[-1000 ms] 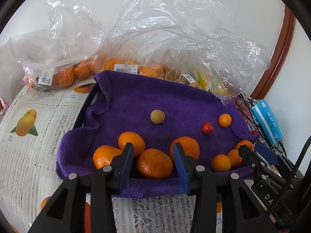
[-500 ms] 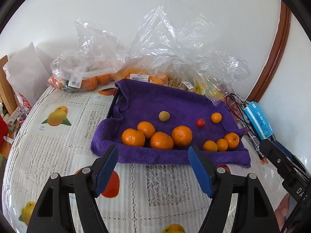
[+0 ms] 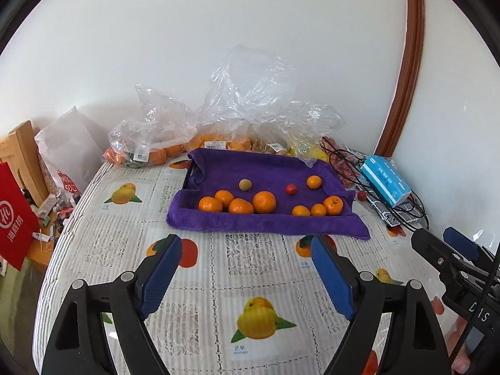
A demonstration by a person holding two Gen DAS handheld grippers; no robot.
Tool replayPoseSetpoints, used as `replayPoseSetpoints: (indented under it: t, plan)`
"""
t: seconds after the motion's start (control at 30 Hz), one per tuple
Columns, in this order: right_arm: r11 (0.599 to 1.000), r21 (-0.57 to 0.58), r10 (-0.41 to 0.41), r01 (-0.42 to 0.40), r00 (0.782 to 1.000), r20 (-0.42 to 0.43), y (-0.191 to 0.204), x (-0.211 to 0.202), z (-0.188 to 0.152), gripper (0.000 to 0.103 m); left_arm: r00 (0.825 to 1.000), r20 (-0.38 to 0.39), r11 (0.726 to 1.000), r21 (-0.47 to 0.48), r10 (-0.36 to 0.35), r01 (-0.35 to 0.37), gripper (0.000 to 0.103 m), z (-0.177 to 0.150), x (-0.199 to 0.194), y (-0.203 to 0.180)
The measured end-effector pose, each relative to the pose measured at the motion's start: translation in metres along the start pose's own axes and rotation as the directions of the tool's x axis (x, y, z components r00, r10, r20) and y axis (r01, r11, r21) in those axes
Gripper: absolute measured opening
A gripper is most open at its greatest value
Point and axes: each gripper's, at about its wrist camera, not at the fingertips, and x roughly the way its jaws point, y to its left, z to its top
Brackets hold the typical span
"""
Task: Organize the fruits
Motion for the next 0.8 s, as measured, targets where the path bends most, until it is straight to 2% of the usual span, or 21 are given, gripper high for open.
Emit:
replayPoseSetpoints:
  t: [0.07,0.2,0.23,0.47,0.6,0.8]
  plan:
    - [1.000,-0.012,-0.014,0.014,1.000,0.016,-0.001,-0.012,-0.006,0.098,1.000,0.002,1.000,-0.003,-0.004,0.004,0.088,-0.006,-0.011,-0.001]
    - [0.998,-0.039,-0.051,0.052,0.998,0.027,-0.001,-0.034,-0.014,0.100,1.000,0.010,1.000,-0.010,-0.005,0.005,0.092,-0.016,-0.033,0.001]
    - [0.997,-0.036,-0.064,0.065,0.998,0.029,-0.001,-0.039,-0.015,0.103,1.000,0.016,1.000,-0.011,-0.006,0.006,0.092,-0.018,-0.040,0.002]
    - [0.999,-0.028,-0.037,0.038,0.998,0.054,0.004,-0.063,-0.012,0.103,0.999,0.046,1.000,-0.020,0.003,-0.002,0.097,-0.021,-0.064,0.009]
    - [0.998,-0.041,-0.050,0.052,0.998,0.047,0.009,-0.064,-0.013,0.103,0.999,0.048,1.000,-0.004,0.023,-0.023,0.097,-0.022,-0.067,0.008]
    - [0.998,-0.038,-0.050,0.051,0.998,0.039,0.012,-0.062,-0.016,0.103,0.999,0.040,1.000,-0.009,0.011,-0.011,0.097,-0.024,-0.069,0.010]
